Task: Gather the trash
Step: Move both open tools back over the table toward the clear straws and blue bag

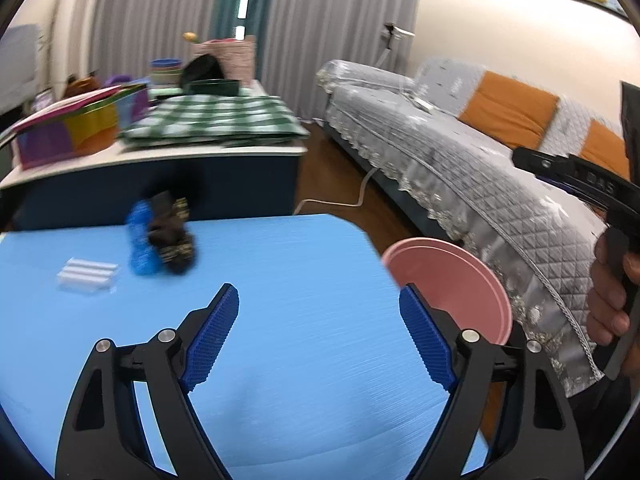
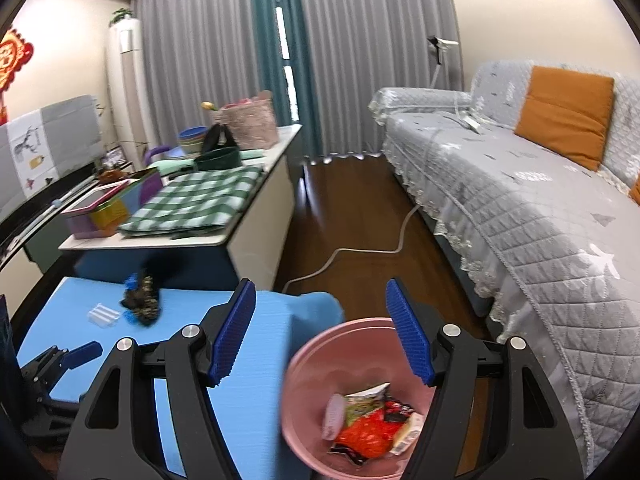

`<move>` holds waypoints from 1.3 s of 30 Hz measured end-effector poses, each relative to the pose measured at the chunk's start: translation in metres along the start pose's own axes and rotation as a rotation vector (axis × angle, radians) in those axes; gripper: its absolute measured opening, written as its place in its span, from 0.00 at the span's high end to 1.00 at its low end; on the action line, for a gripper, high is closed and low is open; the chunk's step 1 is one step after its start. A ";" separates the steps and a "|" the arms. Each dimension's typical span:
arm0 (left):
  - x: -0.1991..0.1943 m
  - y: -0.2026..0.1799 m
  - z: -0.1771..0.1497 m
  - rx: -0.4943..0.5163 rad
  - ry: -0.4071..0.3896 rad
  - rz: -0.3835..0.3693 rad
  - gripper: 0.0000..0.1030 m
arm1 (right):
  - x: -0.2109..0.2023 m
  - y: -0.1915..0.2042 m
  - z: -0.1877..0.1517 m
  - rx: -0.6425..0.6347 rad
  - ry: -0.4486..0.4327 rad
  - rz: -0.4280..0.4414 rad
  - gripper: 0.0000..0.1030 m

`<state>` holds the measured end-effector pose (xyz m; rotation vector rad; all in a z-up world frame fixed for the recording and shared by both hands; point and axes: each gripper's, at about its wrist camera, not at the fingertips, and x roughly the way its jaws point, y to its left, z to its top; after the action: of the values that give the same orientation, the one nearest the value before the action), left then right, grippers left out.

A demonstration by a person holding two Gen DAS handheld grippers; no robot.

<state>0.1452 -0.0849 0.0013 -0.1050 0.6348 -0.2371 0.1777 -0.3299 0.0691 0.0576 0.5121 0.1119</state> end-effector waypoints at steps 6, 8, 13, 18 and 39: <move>-0.005 0.043 -0.013 -0.084 0.001 0.060 0.36 | 0.000 0.039 -0.013 -0.041 0.009 0.060 0.38; -0.005 0.057 -0.015 -0.108 -0.002 0.081 0.38 | 0.006 0.051 -0.019 -0.037 0.028 0.086 0.41; -0.003 0.092 -0.020 -0.179 0.001 0.141 0.46 | 0.024 0.079 -0.027 -0.021 0.072 0.140 0.58; -0.003 0.126 -0.023 -0.242 0.002 0.189 0.57 | 0.040 0.113 -0.030 -0.026 0.076 0.203 0.66; 0.026 0.241 -0.022 -0.525 0.039 0.310 0.64 | 0.132 0.211 -0.059 -0.092 0.176 0.343 0.48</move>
<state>0.1980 0.1411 -0.0720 -0.5033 0.7309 0.2326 0.2432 -0.1029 -0.0291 0.0449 0.6695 0.4788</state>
